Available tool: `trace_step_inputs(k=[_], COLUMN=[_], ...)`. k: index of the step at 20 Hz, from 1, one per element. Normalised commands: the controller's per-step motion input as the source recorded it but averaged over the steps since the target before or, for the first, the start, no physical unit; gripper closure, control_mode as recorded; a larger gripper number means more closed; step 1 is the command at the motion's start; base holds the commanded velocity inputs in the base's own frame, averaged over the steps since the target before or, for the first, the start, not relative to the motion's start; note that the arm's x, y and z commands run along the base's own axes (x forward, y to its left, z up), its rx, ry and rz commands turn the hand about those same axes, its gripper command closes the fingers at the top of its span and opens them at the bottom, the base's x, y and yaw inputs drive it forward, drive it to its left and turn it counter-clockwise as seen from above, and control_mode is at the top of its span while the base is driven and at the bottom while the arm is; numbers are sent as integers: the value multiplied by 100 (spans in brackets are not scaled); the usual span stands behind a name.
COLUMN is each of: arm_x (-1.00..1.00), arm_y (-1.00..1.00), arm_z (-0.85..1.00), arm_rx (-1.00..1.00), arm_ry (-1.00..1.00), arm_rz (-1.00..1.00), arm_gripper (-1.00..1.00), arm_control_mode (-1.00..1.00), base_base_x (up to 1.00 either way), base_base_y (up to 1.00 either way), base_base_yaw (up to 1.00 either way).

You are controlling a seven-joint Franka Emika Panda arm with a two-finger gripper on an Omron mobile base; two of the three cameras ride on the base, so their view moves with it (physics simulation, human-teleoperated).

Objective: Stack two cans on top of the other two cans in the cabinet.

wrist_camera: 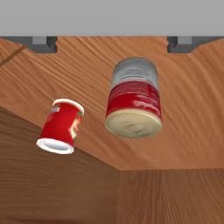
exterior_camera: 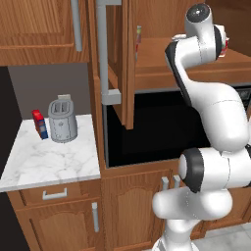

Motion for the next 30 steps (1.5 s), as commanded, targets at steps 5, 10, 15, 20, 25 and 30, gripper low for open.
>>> trace_step_inputs(k=[5,10,15,20,25,30], arm_x=[36,31,24,4,11,12], arm_y=[-2,-1,-7,-13,-8,0], arm_z=[-1,0,-1,-6,-9,-9], arm_rx=[2,3,2,1,3,2], arm_ry=[0,0,0,0,0,0], arm_rz=[0,0,0,0,0,0], arm_gripper=[-100,-100,-100,-100,-100,-100], arm_control_mode=[-100,-100,-100,-100,-100,-100], base_base_x=[0,0,0,0,0,0], base_base_y=[0,0,0,0,0,0], base_base_yaw=[0,0,0,0,0,0])
